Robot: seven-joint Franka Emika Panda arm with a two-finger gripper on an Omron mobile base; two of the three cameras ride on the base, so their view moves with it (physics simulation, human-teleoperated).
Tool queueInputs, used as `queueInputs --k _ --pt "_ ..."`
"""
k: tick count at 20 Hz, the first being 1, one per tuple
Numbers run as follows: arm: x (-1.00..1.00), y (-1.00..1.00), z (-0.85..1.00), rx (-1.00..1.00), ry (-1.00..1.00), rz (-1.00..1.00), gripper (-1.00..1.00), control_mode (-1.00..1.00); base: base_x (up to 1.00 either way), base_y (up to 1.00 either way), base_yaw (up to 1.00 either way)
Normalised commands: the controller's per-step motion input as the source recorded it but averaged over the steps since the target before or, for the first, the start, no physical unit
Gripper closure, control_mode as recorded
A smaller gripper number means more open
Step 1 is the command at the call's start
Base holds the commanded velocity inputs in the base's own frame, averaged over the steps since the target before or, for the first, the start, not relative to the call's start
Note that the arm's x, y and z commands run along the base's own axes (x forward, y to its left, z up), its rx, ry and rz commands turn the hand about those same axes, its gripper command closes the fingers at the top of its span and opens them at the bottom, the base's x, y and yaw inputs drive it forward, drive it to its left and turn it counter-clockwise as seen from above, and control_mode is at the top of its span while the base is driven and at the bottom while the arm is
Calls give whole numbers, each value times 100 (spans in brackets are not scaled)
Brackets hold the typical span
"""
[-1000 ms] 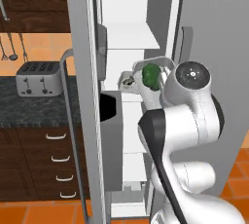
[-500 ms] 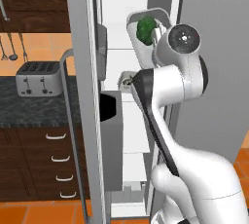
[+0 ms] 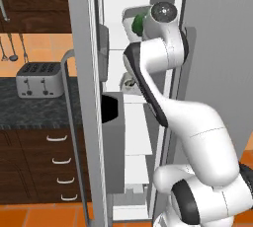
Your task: Take the meat container that has the fish and place it on the second highest rack of the freezer. Then take the vegetable container that has the garlic and broccoli and place it on the highest rack of the freezer.
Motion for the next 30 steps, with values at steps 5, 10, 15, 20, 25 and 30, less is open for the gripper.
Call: queueInputs --k 5,10,15,20,25,30 --pt "100 0 0 1 11 -2 100 -100 0 0 0" --pt "100 0 -6 0 15 -3 100 -100 0 0 0" --pt "100 0 -2 0 6 -4 100 -100 0 0 0" --pt "100 0 -16 0 4 -4 100 -100 0 0 0" --pt "100 0 -16 0 7 -5 -100 -100 0 0 0" --pt "40 0 0 0 3 -2 -100 -100 0 0 0"
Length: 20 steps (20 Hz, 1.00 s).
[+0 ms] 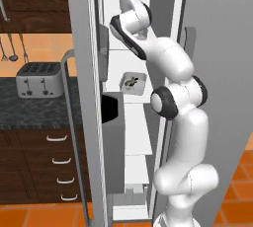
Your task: Take the meat container that has the fish and place it on the second highest rack of the freezer. Then take the vegetable container that has the garlic and broccoli and place it on the highest rack of the freezer.
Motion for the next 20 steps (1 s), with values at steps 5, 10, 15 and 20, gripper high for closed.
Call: queueInputs --k 5,10,15,20 --pt "-83 5 -14 0 -14 0 -100 -100 0 0 0" --pt "-100 0 -93 0 -56 0 -100 -100 0 0 0" --pt "-100 0 -94 -1 -54 0 -100 -100 0 0 0" --pt "-99 -26 -98 -3 -31 1 -100 -100 0 0 0"
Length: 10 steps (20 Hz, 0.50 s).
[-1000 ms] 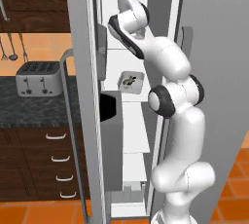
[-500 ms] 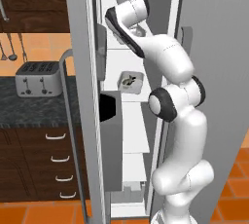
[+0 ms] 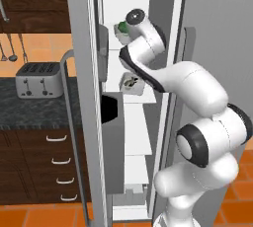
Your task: Take the meat container that has the fish and place it on the second highest rack of the freezer. Then take the vegetable container that has the garlic and broccoli and place it on the highest rack of the freezer.
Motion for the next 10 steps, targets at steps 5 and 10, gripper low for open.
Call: queueInputs --k 5,10 --pt "-100 -5 20 0 -63 0 -100 -100 0 0 0" --pt "-100 0 -17 11 -20 0 -100 -100 0 0 0"
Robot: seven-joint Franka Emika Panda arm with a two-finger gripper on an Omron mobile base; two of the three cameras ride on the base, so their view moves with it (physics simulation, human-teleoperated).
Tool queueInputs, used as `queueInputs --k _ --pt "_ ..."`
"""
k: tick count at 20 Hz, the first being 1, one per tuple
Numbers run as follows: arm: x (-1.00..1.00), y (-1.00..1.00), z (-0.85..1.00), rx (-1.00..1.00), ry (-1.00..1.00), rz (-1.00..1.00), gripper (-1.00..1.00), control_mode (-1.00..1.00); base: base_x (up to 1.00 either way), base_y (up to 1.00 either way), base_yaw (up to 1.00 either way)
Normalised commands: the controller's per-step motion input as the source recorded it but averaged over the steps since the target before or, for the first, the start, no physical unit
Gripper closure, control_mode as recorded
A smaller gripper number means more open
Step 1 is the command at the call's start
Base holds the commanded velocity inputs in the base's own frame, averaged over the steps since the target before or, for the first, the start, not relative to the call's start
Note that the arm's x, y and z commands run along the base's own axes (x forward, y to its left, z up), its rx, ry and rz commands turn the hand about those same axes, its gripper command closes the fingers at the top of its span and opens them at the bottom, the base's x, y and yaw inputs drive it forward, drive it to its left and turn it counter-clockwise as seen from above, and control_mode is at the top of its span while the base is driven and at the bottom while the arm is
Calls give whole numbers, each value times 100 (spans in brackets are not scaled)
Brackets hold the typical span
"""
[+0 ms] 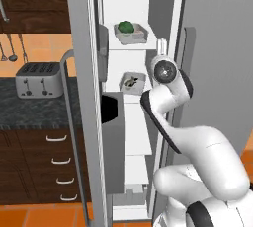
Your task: Take the meat container that has the fish and place it on the second highest rack of the freezer. Then take the vegetable container that has the garlic and broccoli and place it on the highest rack of the freezer.
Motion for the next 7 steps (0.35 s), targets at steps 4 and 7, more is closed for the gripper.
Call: queueInputs --k 4,7 --pt "-100 0 -24 18 -1 0 -100 -100 0 0 0" --pt "-100 3 -7 17 0 0 -100 -100 0 0 0"
